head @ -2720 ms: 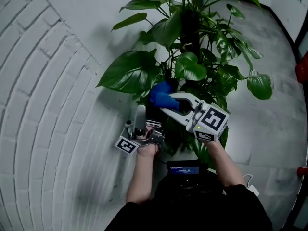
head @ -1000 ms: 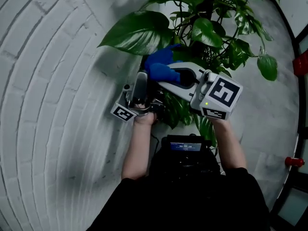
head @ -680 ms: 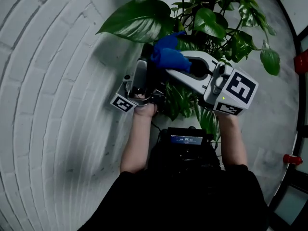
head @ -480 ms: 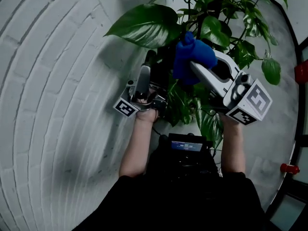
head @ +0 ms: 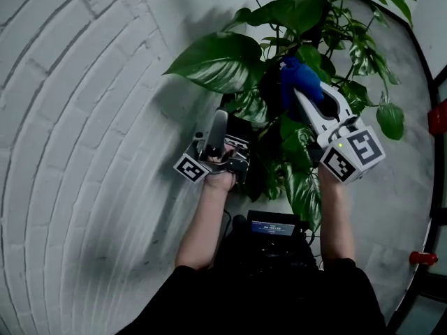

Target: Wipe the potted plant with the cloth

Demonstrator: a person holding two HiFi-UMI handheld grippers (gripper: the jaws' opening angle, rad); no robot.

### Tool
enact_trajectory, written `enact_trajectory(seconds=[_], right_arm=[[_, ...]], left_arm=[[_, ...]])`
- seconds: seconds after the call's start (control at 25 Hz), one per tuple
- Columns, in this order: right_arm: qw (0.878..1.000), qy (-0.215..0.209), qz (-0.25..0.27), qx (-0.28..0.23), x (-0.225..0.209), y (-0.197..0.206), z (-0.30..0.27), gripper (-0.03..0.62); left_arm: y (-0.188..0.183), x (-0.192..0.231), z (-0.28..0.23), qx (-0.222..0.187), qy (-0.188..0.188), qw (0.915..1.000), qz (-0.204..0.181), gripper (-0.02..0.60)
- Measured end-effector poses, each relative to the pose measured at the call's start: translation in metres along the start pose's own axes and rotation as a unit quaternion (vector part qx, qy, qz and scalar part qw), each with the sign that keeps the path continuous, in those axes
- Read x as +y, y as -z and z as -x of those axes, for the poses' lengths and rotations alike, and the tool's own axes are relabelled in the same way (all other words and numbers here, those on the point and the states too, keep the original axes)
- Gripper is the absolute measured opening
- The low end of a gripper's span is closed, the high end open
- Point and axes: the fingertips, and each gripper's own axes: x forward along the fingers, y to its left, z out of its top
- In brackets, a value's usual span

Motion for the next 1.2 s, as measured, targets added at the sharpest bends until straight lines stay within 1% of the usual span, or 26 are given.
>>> enact_trajectory(seconds=[0.16, 0.28, 0.48, 0.6, 0.72, 0.76, 0.84, 0.88, 0.92, 0.96, 1.0, 1.04, 1.08, 1.12, 1.16, 1.2], right_arm=[[0.996, -0.078, -0.013, 0.048, 0.041, 0.028, -0.033, 0.115], [0.988, -0.137, -0.042, 0.061, 0.074, 0.037, -0.042, 0.115], [0.975, -0.197, -0.075, 0.075, 0.108, 0.042, -0.041, 0.114], [0.964, -0.236, -0.081, 0.086, 0.13, 0.044, -0.038, 0.114], [0.956, -0.266, -0.103, 0.073, 0.14, 0.036, -0.027, 0.114], [0.954, -0.27, -0.112, 0.059, 0.138, 0.03, -0.021, 0.114], [0.951, -0.276, -0.136, 0.015, 0.128, 0.011, -0.007, 0.114], [0.951, -0.273, -0.146, -0.012, 0.12, 0.0, 0.003, 0.114], [0.953, -0.261, -0.149, -0.04, 0.108, -0.013, 0.012, 0.114], [0.958, -0.238, -0.143, -0.066, 0.094, -0.024, 0.021, 0.114], [0.967, -0.202, -0.13, -0.086, 0.076, -0.034, 0.03, 0.114], [0.976, -0.156, -0.11, -0.101, 0.056, -0.042, 0.037, 0.114], [0.985, -0.105, -0.083, -0.108, 0.036, -0.047, 0.044, 0.114], [0.991, -0.052, -0.053, -0.108, 0.018, -0.05, 0.05, 0.114], [0.994, -0.006, -0.024, -0.104, 0.003, -0.051, 0.054, 0.114], [0.995, 0.027, 0.001, -0.097, -0.008, -0.051, 0.057, 0.114]], left_arm=[[0.006, -0.009, -0.01, 0.006, 0.03, 0.9995, 0.011, 0.285], [0.008, -0.015, -0.011, 0.013, 0.037, 0.9992, 0.004, 0.291], [0.005, -0.018, 0.0, 0.024, 0.051, 0.9984, -0.007, 0.359], [0.004, -0.019, 0.007, 0.025, 0.063, 0.9977, -0.007, 0.365], [0.001, -0.017, 0.011, 0.015, 0.067, 0.9976, 0.002, 0.365], [0.002, -0.015, 0.011, 0.015, 0.066, 0.9977, 0.003, 0.365], [0.003, -0.012, 0.011, 0.015, 0.062, 0.998, 0.005, 0.365], [0.004, -0.01, 0.011, 0.013, 0.06, 0.9981, 0.008, 0.365], [0.004, -0.009, 0.011, 0.011, 0.059, 0.9981, 0.011, 0.365], [0.003, -0.007, 0.011, 0.008, 0.058, 0.9982, 0.014, 0.365], [0.002, -0.006, 0.012, 0.005, 0.057, 0.9982, 0.016, 0.366], [0.001, -0.006, 0.012, 0.003, 0.056, 0.9982, 0.018, 0.365], [0.0, -0.005, 0.011, 0.001, 0.055, 0.9983, 0.02, 0.365], [-0.001, -0.004, 0.011, 0.0, 0.055, 0.9983, 0.021, 0.365], [-0.002, -0.003, 0.01, -0.001, 0.054, 0.9983, 0.022, 0.365], [-0.002, -0.003, 0.01, -0.002, 0.054, 0.9983, 0.024, 0.365]])
